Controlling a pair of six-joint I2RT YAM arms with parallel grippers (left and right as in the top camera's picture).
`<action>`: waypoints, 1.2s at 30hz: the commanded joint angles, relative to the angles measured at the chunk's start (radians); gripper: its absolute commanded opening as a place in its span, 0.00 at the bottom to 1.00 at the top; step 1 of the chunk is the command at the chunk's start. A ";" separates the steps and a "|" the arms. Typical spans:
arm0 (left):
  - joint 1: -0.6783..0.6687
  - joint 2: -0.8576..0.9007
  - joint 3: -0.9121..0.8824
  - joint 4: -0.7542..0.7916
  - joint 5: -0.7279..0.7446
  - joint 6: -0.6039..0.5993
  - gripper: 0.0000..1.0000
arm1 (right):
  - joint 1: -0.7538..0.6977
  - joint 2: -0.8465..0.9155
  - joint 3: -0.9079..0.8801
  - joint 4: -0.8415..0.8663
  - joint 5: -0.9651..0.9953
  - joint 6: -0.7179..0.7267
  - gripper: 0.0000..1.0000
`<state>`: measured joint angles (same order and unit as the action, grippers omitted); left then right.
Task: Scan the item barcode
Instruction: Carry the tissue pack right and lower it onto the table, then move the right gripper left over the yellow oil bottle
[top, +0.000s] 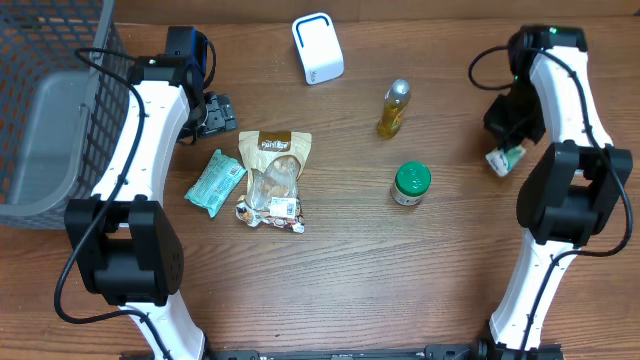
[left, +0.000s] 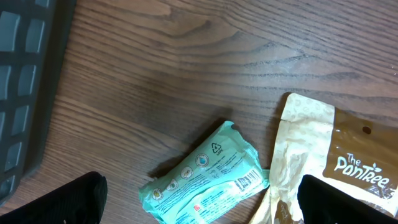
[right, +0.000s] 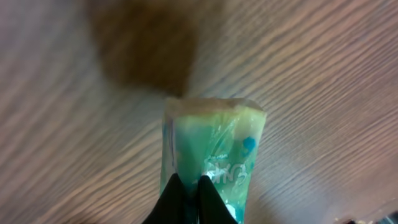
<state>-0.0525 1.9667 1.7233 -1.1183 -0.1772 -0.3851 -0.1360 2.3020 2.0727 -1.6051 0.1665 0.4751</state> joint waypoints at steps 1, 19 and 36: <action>-0.001 0.008 0.019 0.000 -0.013 0.015 0.99 | -0.005 0.000 -0.063 0.030 0.047 0.014 0.09; -0.001 0.008 0.019 0.000 -0.013 0.015 1.00 | -0.002 -0.015 -0.078 0.049 0.050 0.014 0.42; -0.001 0.008 0.019 0.000 -0.013 0.015 1.00 | 0.103 -0.265 0.004 0.217 -0.273 0.000 0.62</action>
<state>-0.0525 1.9667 1.7233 -1.1183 -0.1772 -0.3851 -0.0727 2.0911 2.0499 -1.4139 -0.0525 0.4709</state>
